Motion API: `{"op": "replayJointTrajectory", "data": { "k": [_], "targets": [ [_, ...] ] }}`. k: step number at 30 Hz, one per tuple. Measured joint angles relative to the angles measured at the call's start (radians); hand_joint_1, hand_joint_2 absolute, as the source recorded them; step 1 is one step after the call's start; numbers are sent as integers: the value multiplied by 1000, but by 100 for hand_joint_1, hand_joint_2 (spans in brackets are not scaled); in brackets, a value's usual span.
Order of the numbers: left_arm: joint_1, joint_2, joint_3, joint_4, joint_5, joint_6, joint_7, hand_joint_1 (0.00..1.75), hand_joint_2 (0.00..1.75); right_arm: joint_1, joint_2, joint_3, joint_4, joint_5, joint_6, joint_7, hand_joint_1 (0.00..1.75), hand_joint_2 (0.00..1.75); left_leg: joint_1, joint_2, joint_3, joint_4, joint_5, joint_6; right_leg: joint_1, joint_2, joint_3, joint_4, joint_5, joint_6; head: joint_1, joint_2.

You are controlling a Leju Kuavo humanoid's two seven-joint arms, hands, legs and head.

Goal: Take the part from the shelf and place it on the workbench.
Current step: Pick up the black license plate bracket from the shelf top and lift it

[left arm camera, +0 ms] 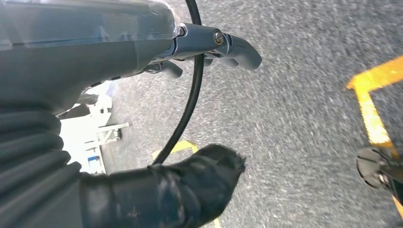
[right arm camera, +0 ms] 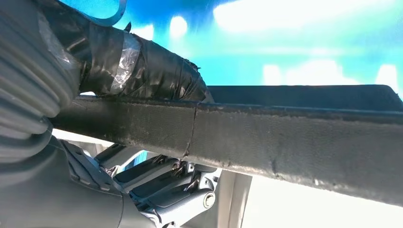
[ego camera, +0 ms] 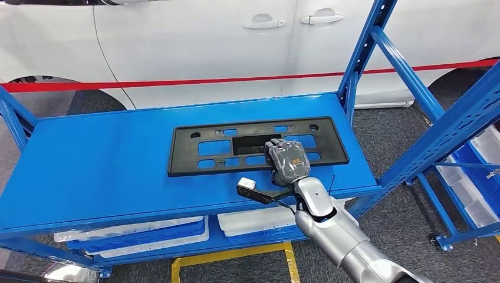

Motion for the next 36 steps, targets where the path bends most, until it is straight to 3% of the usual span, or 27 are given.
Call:
{"op": "replayJointTrajectory", "data": {
  "k": [2,3,6,7,8,9,12,13,14,16,18,19,22,23,24,25,27,29,32,33,34,36],
  "targets": [
    [0,2,6,0,7,0,3,0,175,10,-31,-6,-67,6,0,-5,175,175,8,3,15,-32,20,14,1,0,5,-5,-3,9,0,0],
    [0,2,9,0,10,-1,2,0,175,14,-47,-9,-98,8,0,-9,175,175,12,6,23,-51,32,19,2,0,1,9,-19,12,1,0],
    [-1,2,20,0,13,-3,1,0,175,27,-91,-12,-170,11,1,-25,175,175,19,12,26,-68,46,22,-6,0,-61,161,-110,24,2,0],
    [-1,2,23,0,14,-4,0,0,175,34,-103,-12,-190,10,2,-33,175,175,21,13,22,-64,45,20,-12,-1,-82,213,-128,30,2,0],
    [-1,2,25,0,14,-4,0,0,175,42,-116,-12,-210,6,4,-43,175,175,25,13,17,-56,43,16,-19,-1,-90,236,-128,38,2,0],
    [-1,2,27,0,14,-5,0,0,175,49,-128,-12,-232,0,8,-55,175,175,30,13,10,-47,41,10,-27,-2,-81,224,-111,46,2,0],
    [-2,4,32,-1,13,-5,0,0,175,60,-156,-11,-299,-20,25,-84,175,175,49,11,-16,-8,28,-19,-42,-1,6,69,-44,73,2,0],
    [-2,4,33,-2,12,-5,0,0,175,64,-162,-11,-320,-27,32,-89,175,175,50,10,-23,3,25,-31,-40,4,18,44,-36,70,2,0],
    [-3,5,34,-3,12,-5,0,0,175,67,-168,-10,-339,-34,39,-94,175,175,49,7,-28,11,24,-41,-37,10,17,42,-41,59,2,0],
    [-3,3,36,-4,11,-5,1,0,175,74,-175,-6,-372,-53,55,-106,175,175,48,2,-35,17,28,-59,-33,16,0,53,-38,25,2,0],
    [-3,2,40,-4,9,-6,2,0,175,77,-178,4,-402,-77,71,-124,175,175,51,4,-50,42,6,-66,-31,14,-13,54,-31,-1,1,0],
    [-3,1,42,-4,8,-6,3,0,175,77,-178,11,-416,-91,80,-135,175,175,50,6,-64,78,-27,-64,-28,13,-21,53,-24,-12,1,0],
    [-7,1,48,-4,1,-6,6,0,175,78,-181,39,-455,-168,125,-191,175,175,34,7,-120,263,-158,-48,-11,8,-51,52,-1,-35,0,0],
    [-7,2,49,-4,-1,-6,7,0,175,78,-182,53,-470,-203,148,-215,175,175,27,7,-126,305,-177,-40,-3,7,-62,52,8,-40,0,0],
    [-8,2,49,-4,-2,-7,9,0,175,78,-183,68,-487,-236,173,-240,175,175,18,7,-116,313,-175,-29,6,7,-72,52,16,-45,0,0],
    [-9,2,50,-4,-4,-8,11,0,175,78,-184,83,-508,-269,201,-265,175,175,8,7,-87,284,-157,-12,15,7,-81,52,24,-48,0,0],
    [-12,5,50,-5,-7,-10,16,0,175,73,-184,116,-564,-333,261,-308,175,175,-19,7,10,149,-118,34,29,7,-97,52,41,-53,1,0],
    [-16,9,51,-7,-9,-11,22,0,175,64,-184,155,-628,-383,311,-329,175,175,-40,11,81,37,-103,60,32,4,-102,48,58,-51,2,0],
    [-20,8,54,-7,-10,-11,28,0,175,47,-186,220,-709,-433,352,-335,175,175,-45,15,89,-9,-74,58,28,-3,-99,31,85,-38,1,0],
    [-21,6,55,-7,-10,-11,29,0,175,43,-189,236,-727,-447,360,-335,175,175,-42,16,85,-21,-58,58,29,-3,-103,32,78,-32,1,0],
    [-22,5,56,-7,-11,-11,29,0,175,39,-192,250,-742,-459,365,-335,175,175,-37,18,79,-32,-40,58,29,-2,-109,47,50,-25,2,0],
    [-22,4,58,-7,-12,-11,30,0,175,32,-203,268,-761,-480,371,-335,175,175,-30,20,55,-41,-8,58,22,-1,-131,134,-49,-9,2,0]
  ]
}}
